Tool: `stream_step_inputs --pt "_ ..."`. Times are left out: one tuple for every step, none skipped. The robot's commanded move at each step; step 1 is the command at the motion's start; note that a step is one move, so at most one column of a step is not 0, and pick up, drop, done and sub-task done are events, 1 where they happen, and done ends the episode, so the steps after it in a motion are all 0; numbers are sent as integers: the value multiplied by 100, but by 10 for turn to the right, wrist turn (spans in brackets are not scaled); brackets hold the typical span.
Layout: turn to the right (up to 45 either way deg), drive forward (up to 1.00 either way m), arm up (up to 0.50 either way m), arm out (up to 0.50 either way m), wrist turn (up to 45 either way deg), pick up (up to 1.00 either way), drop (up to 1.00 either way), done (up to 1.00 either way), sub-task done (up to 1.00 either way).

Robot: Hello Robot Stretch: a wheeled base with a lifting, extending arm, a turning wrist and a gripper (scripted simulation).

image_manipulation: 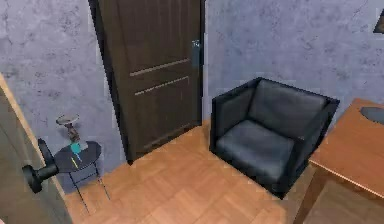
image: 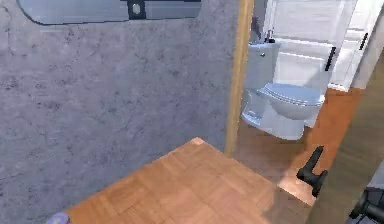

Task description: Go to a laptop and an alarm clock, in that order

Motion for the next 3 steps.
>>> stream_step_inputs --pt "0 85 0 0 0 0 0 0 0" --pt "450 0 0 0 0 0 0 0 0" --pt "0 45 0 0 0 0 0 0 0"
